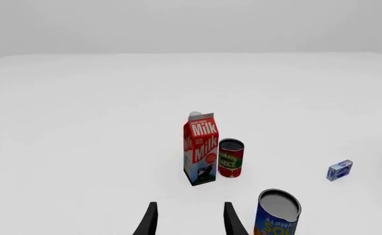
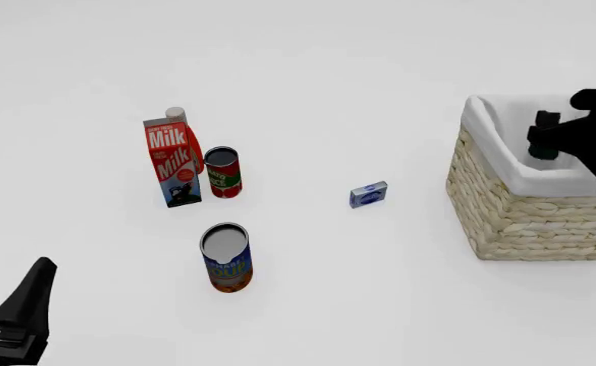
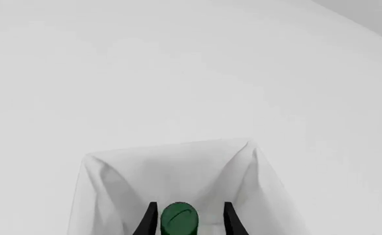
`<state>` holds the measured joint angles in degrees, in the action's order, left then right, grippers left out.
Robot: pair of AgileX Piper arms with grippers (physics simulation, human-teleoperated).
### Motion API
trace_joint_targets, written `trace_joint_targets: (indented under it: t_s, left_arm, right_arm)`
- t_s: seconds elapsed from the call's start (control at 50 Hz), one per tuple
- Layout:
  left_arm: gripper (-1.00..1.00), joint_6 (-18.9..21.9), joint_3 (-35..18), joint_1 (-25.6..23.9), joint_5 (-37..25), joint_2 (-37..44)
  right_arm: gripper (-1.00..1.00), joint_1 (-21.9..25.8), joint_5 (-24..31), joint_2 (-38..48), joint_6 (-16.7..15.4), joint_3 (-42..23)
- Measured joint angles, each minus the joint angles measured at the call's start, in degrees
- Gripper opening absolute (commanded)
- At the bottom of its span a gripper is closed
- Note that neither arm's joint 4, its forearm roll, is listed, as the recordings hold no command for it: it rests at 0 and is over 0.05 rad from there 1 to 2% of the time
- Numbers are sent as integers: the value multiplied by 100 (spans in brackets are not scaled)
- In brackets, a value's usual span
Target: Pick the salad dressing and place it in the basket.
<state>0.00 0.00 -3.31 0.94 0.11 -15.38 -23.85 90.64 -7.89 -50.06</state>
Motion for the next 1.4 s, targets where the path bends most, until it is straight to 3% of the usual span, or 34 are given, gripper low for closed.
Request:
trace_joint_targets:
  t_s: [0.66, 1.4]
  left_arm:
    - [100, -8, 0, -13, 34, -3]
    - [100, 4, 0, 1, 65, -8]
  right_arm:
    - [100, 58, 43, -367, -5, 103]
    - [100, 213, 240, -2217, 178, 1164]
